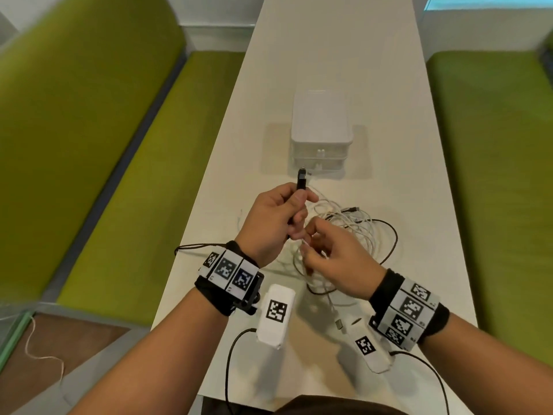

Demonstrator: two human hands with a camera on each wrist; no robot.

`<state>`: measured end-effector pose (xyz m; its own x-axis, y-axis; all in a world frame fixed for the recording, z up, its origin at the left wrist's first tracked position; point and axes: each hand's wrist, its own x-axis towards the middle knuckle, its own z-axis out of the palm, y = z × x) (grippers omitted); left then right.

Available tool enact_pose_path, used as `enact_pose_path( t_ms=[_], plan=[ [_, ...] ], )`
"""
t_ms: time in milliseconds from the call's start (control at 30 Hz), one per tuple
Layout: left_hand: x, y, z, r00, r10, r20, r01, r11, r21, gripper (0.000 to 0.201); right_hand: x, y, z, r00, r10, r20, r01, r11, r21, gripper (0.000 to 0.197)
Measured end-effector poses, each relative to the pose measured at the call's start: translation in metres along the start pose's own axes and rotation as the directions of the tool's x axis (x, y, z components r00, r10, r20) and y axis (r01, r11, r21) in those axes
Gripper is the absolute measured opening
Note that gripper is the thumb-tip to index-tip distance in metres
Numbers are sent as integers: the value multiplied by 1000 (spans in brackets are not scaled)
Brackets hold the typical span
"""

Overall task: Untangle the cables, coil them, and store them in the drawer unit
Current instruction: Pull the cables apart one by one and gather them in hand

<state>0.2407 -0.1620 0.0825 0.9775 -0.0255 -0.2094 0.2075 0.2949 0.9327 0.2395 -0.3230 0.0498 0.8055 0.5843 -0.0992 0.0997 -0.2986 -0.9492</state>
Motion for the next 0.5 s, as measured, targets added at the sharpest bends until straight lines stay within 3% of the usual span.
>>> enact_pose_path(
  t_ms=[67,133,167,233,300,333,367,400,467,500],
  plan=[
    [2,9,-2,998,62,-22,-60,995,74,23,-2,9,1,994,-13,108,45,954,-298,10],
    [4,22,-9,997,54,-55,-48,994,99,22,-2,16,-5,985,34,170,82,774,-628,19],
    [4,28,-14,997,53,-52,-43,986,163,22,-2,21,-9,987,68,148,55,717,-695,28],
    [1,35,-21,997,81,-1,-70,872,484,20,1,22,-17,997,63,42,-21,759,-650,33],
    [-6,28,-18,986,75,146,-164,555,816,18,4,18,-24,996,-43,-80,-7,843,-538,29],
    [-11,22,-13,975,28,219,-212,388,897,22,5,13,-25,980,-125,-153,32,863,-504,24],
    [-15,15,-8,960,-17,279,-263,279,923,25,5,6,-26,953,-210,-218,80,869,-488,18],
    [-18,9,-4,950,-33,310,-294,239,925,25,5,-1,-26,926,-266,-266,127,886,-445,20],
    [-20,6,-3,955,16,297,-289,278,916,19,0,-13,-22,904,-266,-335,198,954,-223,47],
    [-19,10,-5,956,57,288,-292,297,909,19,-3,-16,-19,904,-240,-353,207,970,-129,51]
  ],
)
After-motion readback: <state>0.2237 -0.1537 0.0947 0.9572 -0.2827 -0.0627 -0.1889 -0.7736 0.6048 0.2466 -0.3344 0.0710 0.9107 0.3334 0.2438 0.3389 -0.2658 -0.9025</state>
